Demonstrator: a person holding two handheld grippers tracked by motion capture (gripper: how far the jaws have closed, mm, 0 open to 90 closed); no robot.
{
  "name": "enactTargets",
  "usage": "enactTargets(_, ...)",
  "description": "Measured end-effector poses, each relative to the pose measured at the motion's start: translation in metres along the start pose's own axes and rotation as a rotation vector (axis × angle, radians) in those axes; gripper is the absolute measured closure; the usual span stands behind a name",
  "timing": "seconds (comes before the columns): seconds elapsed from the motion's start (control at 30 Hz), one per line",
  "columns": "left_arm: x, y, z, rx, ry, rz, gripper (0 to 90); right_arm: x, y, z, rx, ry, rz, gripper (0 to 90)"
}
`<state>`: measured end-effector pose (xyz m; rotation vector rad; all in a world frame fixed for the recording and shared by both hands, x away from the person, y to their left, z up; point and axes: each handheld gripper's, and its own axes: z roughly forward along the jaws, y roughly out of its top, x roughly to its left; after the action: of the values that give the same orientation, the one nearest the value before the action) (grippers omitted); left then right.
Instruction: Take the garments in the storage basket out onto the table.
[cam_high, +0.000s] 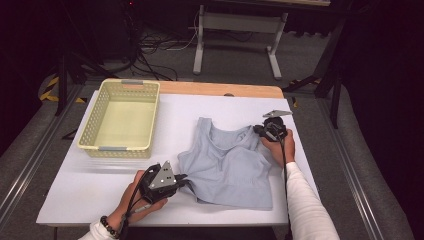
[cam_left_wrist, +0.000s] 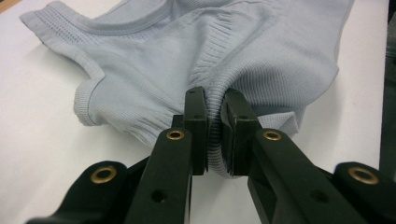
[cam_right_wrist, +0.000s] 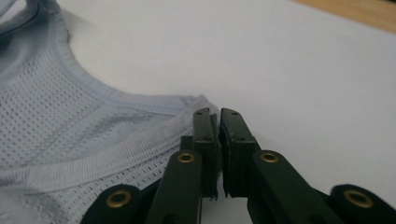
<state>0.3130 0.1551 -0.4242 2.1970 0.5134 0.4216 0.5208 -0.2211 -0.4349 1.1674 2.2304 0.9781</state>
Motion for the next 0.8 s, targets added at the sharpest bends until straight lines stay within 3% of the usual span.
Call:
enactTargets(0.2, 0.0, 0.0, 0.001, 0.002, -0.006, 0.01, 81.9, -0.002, 0.022, -0.019, -0.11, -0.053, 0.01, 86.6)
enactTargets(0.3, 0.0, 0.0, 0.002, 0.006, -0.013, 0.018, 82.2, -0.002, 0.035, -0.024, -0.133, -0.078, -0.002, 86.6)
enactTargets(0.47, 0.0, -0.001, 0.002, -0.004, -0.029, 0.007, 81.0, -0.001, 0.047, -0.021, -0.142, -0.1, -0.019, 86.6)
enactTargets(0.6, 0.003, 0.002, -0.003, -0.048, -0.051, -0.02, 70.9, 0.0, 0.051, -0.014, -0.137, -0.119, -0.028, 86.3)
enactTargets(0.67, 0.005, 0.002, -0.006, -0.07, -0.058, -0.04, 70.7, 0.001, 0.052, -0.012, -0.138, -0.127, -0.03, 86.3)
enactTargets(0.73, 0.005, 0.002, -0.006, -0.067, -0.04, -0.047, 66.7, 0.002, 0.052, -0.011, -0.138, -0.15, -0.045, 89.3)
enactTargets(0.8, 0.005, 0.001, -0.005, -0.057, -0.032, -0.044, 64.6, 0.003, 0.051, -0.012, -0.137, -0.147, -0.034, 84.2)
